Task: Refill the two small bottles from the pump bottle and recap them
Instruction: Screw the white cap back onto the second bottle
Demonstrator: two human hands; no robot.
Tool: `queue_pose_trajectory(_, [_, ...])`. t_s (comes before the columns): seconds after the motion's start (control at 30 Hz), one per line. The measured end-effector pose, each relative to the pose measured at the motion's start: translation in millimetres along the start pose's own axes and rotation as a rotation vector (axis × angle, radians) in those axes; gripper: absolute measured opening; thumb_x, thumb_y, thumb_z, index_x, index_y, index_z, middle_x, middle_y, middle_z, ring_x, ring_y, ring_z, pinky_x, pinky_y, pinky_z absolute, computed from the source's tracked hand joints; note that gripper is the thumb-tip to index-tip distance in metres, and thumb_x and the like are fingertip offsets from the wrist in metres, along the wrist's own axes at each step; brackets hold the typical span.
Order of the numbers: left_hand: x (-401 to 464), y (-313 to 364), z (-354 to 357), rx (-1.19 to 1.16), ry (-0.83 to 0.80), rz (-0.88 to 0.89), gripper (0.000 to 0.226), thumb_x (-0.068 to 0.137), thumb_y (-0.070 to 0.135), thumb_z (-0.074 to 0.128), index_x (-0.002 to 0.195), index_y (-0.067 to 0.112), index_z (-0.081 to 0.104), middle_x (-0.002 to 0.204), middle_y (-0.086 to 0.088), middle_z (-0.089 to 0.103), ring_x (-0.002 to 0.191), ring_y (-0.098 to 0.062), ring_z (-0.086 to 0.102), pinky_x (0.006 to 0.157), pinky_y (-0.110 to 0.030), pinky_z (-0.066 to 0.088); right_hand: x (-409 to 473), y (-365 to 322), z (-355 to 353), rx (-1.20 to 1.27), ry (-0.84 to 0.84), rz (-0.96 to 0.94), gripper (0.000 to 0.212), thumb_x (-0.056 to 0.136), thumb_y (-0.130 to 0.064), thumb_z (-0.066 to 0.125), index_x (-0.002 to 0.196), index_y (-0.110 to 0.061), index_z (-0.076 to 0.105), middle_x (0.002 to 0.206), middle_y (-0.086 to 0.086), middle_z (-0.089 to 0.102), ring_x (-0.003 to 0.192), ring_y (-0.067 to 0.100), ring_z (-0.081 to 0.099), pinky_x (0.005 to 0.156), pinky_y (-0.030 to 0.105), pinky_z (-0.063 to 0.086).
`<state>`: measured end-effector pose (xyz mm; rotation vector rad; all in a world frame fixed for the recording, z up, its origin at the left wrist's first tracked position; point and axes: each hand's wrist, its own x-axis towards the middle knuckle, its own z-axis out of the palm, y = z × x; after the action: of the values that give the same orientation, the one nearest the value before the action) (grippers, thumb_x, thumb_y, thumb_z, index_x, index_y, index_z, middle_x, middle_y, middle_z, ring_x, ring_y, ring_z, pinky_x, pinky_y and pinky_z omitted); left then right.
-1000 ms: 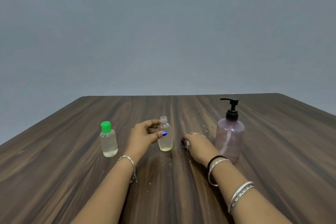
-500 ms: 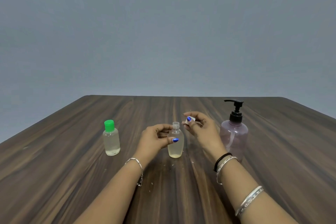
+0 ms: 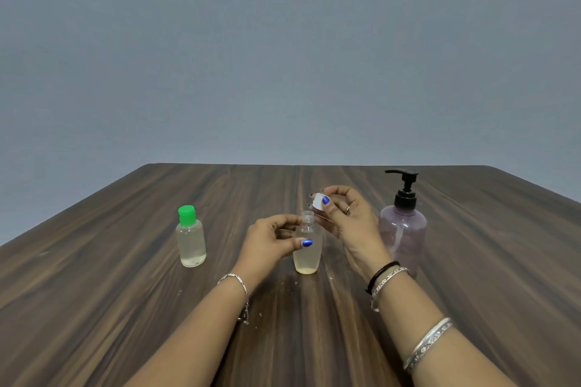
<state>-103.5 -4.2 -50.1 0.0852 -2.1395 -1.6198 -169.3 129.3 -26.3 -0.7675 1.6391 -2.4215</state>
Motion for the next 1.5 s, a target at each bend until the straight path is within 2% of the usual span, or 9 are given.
queue_pose_trajectory(0.17, [0, 1, -3, -0.054, 0.002, -0.001, 0.034, 0.069, -0.001, 0.076, 0.089, 0.024, 0.067, 0.087, -0.005, 0.071, 0.083, -0.014, 0.066, 0.077, -0.032, 0.057, 1, -2, -2, -0.063, 0.037, -0.015, 0.025, 0.082, 0.007, 0.063, 0.09, -0.015, 0.055, 0.081, 0.003, 0.067, 0.071, 0.009, 0.067, 0.071, 0.022, 0.056])
queue_pose_trajectory(0.3, [1, 0, -4, -0.033, 0.016, -0.002, 0.035, 0.068, 0.001, 0.077, 0.087, 0.028, 0.066, 0.087, -0.005, 0.07, 0.085, -0.015, 0.066, 0.078, -0.034, 0.057, -1, -3, -3, -0.147, 0.021, -0.015, 0.018, 0.081, 0.004, 0.066, 0.084, -0.014, 0.063, 0.083, 0.003, 0.069, 0.078, 0.014, 0.066, 0.079, 0.03, 0.057])
queue_pose_trajectory(0.43, [1, 0, -4, -0.014, 0.018, 0.004, 0.034, 0.069, 0.003, 0.078, 0.086, 0.03, 0.065, 0.091, -0.007, 0.069, 0.088, -0.019, 0.066, 0.079, -0.037, 0.057, -2, -3, -2, -0.068, 0.02, 0.016, 0.015, 0.086, 0.002, 0.061, 0.087, -0.013, 0.065, 0.09, 0.009, 0.068, 0.088, 0.021, 0.067, 0.075, 0.028, 0.059])
queue_pose_trajectory(0.63, [1, 0, -3, -0.036, 0.001, 0.002, 0.034, 0.069, 0.001, 0.077, 0.086, 0.029, 0.067, 0.093, -0.012, 0.07, 0.087, -0.018, 0.066, 0.079, -0.038, 0.057, -1, -5, -3, -0.024, -0.002, 0.033, 0.026, 0.083, 0.008, 0.062, 0.096, -0.014, 0.063, 0.085, 0.003, 0.065, 0.077, 0.013, 0.065, 0.075, 0.028, 0.059])
queue_pose_trajectory(0.8, [0, -1, -2, -0.025, -0.017, 0.011, 0.034, 0.069, 0.003, 0.078, 0.087, 0.03, 0.067, 0.091, -0.005, 0.072, 0.087, -0.015, 0.067, 0.079, -0.038, 0.057, 1, -10, -7, -0.554, -0.03, -0.216, 0.026, 0.076, -0.001, 0.073, 0.084, -0.024, 0.063, 0.084, -0.009, 0.066, 0.076, 0.002, 0.061, 0.068, 0.01, 0.049])
queue_pose_trajectory(0.97, [1, -2, -2, -0.022, -0.017, 0.025, 0.033, 0.068, 0.002, 0.078, 0.087, 0.028, 0.067, 0.09, -0.006, 0.071, 0.085, -0.014, 0.066, 0.079, -0.037, 0.057, 0, -14, -7, -0.89, -0.155, -0.349, 0.028, 0.087, -0.005, 0.062, 0.109, -0.019, 0.07, 0.098, -0.013, 0.064, 0.09, 0.002, 0.058, 0.076, 0.0, 0.041])
queue_pose_trajectory(1.1, [4, -6, -3, 0.023, -0.027, 0.032, 0.034, 0.068, 0.005, 0.078, 0.096, 0.021, 0.069, 0.096, -0.009, 0.071, 0.089, -0.018, 0.066, 0.08, -0.036, 0.056, 0, -18, -7, -0.931, -0.202, -0.318, 0.031, 0.089, -0.003, 0.057, 0.115, -0.02, 0.059, 0.108, -0.009, 0.064, 0.098, 0.0, 0.056, 0.076, -0.002, 0.04])
queue_pose_trajectory(1.23, [4, -7, -2, 0.046, -0.025, 0.045, 0.035, 0.068, 0.006, 0.079, 0.099, 0.018, 0.068, 0.091, -0.004, 0.071, 0.082, -0.009, 0.065, 0.077, -0.03, 0.056, -2, -20, -4, -1.002, -0.248, -0.327, 0.028, 0.088, -0.004, 0.058, 0.111, -0.019, 0.065, 0.106, -0.007, 0.067, 0.09, 0.0, 0.055, 0.07, -0.004, 0.038])
queue_pose_trajectory(1.5, [5, -7, -2, 0.076, -0.021, 0.058, 0.038, 0.069, 0.006, 0.078, 0.104, 0.015, 0.067, 0.094, -0.005, 0.071, 0.089, -0.015, 0.067, 0.084, -0.037, 0.056, -3, -22, 0, -1.094, -0.215, -0.318, 0.024, 0.085, -0.013, 0.066, 0.109, -0.016, 0.069, 0.101, -0.003, 0.068, 0.082, 0.002, 0.052, 0.065, -0.004, 0.035])
